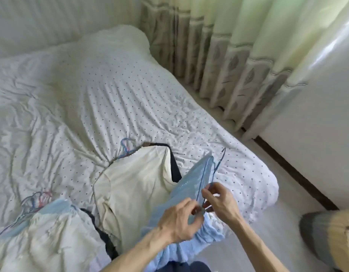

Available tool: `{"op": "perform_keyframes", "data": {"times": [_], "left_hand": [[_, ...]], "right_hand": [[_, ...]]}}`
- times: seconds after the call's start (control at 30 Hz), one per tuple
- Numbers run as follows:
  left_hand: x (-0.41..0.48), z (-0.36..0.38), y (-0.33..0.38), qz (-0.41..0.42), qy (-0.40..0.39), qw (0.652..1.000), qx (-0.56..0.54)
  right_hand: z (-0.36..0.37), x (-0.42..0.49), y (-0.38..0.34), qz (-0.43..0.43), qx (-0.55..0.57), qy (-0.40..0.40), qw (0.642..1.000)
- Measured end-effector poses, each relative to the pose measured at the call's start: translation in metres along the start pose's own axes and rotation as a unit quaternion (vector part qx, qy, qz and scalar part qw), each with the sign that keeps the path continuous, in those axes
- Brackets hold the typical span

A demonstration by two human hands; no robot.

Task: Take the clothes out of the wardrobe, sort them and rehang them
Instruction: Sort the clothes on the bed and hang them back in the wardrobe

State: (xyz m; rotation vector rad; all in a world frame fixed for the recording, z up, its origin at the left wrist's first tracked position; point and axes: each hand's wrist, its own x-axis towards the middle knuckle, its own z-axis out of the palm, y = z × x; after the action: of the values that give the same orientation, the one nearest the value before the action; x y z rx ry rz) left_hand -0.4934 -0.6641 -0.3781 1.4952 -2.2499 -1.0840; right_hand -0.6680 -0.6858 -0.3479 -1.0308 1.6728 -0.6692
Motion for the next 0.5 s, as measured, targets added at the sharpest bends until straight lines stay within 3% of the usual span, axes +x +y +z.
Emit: {"op": "perform_keyframes", "data": {"times": [0.17,0.3,0.4,0.5], "left_hand": [[0.044,-0.022,0.086,0.14,0.062,0.987,0.055],[0.083,-0.031,0.18,0.278,0.113,0.942,0.153],[0.099,-0.017,0.25,0.343,0.033,0.91,0.231],[0.097,0.008,0.303,0.341,-0.059,0.91,0.229]], "right_hand": [[-0.12,-0.105,0.013,-0.045,-0.088,0.01,0.995],[-0.193,-0.193,0.017,-0.048,-0.179,0.064,0.981],[-0.232,-0.251,0.028,-0.049,-0.245,0.126,0.96],[-0.267,-0.305,0.044,-0.042,-0.248,0.206,0.946]]}}
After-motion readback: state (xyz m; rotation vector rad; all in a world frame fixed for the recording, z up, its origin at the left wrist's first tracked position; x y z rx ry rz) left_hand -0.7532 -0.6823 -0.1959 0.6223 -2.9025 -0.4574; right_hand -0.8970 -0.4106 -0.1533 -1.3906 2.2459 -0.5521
